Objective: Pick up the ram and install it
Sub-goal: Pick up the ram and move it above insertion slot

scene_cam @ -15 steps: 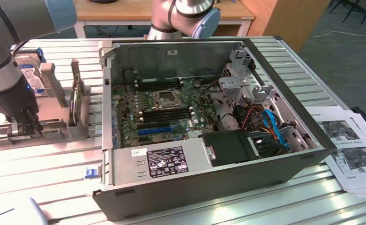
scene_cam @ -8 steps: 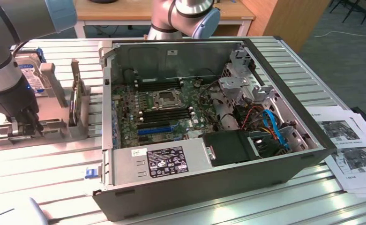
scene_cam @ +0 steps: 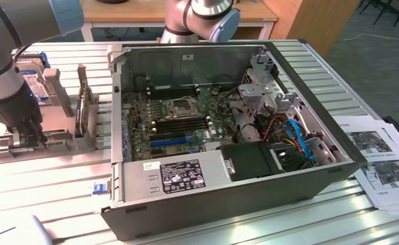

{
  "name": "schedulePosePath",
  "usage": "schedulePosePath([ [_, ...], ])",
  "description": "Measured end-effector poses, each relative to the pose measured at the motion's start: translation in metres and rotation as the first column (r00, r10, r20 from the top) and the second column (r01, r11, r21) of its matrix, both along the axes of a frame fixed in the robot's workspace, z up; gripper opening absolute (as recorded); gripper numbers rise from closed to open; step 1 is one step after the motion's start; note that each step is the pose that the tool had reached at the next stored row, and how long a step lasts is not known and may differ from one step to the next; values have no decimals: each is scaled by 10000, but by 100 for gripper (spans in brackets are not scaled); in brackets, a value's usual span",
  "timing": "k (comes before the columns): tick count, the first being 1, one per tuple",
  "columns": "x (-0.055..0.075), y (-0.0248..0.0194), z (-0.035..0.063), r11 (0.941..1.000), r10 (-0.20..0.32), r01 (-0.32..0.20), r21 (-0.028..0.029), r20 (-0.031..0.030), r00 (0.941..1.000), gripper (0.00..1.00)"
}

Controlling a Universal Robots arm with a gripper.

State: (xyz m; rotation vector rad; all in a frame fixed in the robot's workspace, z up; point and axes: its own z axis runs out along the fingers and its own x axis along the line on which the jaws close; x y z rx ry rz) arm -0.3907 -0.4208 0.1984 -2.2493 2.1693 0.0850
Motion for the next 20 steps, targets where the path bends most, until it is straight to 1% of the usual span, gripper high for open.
schedulePosePath([
  [12,0,-8,0,10000,-13,13,0,1,10000,24],
  [20,0,-8,0,9998,179,-179,0,0,9998,24],
])
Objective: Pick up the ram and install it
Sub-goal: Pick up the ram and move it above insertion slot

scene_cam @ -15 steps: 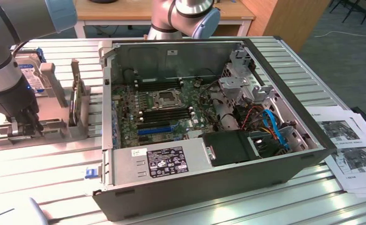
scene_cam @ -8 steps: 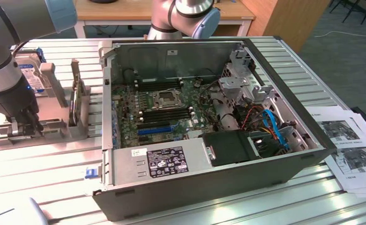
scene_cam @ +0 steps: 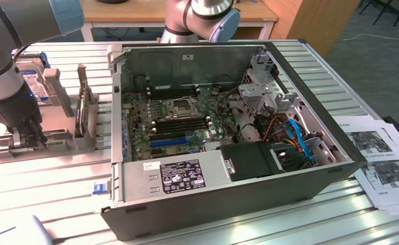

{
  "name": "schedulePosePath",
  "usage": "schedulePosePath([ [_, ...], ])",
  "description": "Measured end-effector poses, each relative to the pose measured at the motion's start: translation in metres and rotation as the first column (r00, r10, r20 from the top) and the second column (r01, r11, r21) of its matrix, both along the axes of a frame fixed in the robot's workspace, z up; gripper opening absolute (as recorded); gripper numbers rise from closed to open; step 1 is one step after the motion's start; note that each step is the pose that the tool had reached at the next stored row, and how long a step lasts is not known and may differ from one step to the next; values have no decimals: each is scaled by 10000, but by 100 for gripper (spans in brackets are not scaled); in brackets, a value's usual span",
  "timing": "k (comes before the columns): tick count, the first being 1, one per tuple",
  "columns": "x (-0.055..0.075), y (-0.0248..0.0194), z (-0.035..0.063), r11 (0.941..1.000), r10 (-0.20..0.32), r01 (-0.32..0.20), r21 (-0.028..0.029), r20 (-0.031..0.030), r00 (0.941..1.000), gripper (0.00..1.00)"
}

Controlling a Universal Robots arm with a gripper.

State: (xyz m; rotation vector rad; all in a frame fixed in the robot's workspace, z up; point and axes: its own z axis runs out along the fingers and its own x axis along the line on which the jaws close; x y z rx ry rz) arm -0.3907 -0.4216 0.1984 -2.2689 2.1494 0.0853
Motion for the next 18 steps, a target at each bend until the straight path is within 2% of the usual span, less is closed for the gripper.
schedulePosePath([
  [11,0,0,0,10000,1,-1,0,0,10000,24],
  [13,0,0,0,10000,1,-1,0,1,10000,22],
  [15,0,0,0,10000,1,-1,1,0,10000,12],
  [18,0,0,0,10000,1,-1,0,1,10000,12],
])
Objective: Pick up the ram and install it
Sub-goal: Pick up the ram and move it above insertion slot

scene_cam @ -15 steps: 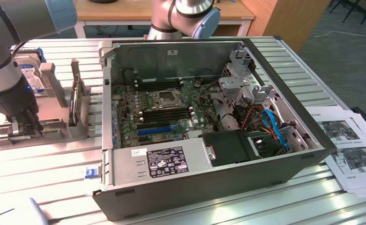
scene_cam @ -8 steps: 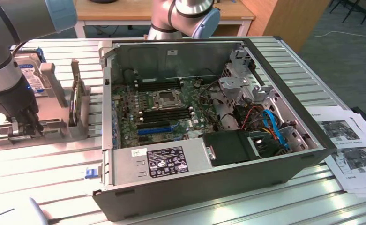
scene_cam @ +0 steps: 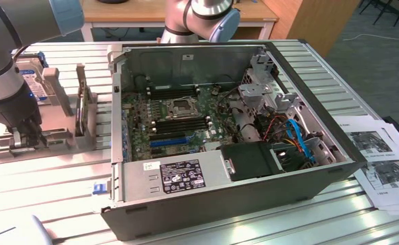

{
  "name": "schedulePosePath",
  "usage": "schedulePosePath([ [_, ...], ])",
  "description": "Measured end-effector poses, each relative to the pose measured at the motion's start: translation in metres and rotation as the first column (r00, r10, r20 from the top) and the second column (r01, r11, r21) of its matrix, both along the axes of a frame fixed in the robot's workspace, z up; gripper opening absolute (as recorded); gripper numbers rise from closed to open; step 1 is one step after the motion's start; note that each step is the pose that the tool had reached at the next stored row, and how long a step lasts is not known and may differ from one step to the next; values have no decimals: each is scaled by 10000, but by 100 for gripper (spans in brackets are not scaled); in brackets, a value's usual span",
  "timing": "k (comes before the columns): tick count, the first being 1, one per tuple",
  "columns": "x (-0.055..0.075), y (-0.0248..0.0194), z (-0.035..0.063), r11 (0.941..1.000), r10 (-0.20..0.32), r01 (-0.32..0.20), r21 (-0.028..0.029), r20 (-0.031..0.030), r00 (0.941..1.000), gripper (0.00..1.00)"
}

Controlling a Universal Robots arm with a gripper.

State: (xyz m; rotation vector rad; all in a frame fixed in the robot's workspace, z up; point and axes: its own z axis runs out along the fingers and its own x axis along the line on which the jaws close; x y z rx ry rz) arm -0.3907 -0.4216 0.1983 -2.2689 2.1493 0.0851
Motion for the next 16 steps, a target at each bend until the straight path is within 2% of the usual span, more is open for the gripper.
schedulePosePath([
  [16,1,0,8,10000,0,0,1,-7,10000,12],
])
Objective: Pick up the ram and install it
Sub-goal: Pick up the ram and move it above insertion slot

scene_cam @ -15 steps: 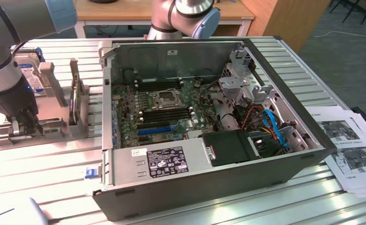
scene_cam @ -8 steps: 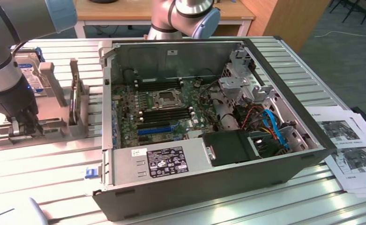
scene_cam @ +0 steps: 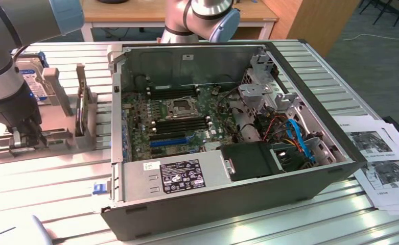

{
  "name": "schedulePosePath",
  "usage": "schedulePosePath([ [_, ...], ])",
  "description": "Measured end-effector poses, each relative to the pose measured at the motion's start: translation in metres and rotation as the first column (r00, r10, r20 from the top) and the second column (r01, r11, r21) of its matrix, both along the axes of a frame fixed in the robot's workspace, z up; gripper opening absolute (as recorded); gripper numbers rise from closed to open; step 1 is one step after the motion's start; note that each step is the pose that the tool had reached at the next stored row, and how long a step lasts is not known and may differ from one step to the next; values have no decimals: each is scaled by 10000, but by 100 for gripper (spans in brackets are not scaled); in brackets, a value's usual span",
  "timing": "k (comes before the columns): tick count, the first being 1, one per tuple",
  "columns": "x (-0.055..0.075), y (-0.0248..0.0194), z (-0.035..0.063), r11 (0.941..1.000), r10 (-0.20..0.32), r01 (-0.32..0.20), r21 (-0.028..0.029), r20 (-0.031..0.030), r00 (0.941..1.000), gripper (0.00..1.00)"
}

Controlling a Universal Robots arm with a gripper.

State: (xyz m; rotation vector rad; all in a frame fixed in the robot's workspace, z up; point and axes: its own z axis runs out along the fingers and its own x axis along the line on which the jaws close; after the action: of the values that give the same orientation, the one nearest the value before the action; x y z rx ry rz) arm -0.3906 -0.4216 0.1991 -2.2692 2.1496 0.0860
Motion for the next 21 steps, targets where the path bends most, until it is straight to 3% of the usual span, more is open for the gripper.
schedulePosePath([
  [21,5,0,57,10000,0,0,0,-36,10000,12],
])
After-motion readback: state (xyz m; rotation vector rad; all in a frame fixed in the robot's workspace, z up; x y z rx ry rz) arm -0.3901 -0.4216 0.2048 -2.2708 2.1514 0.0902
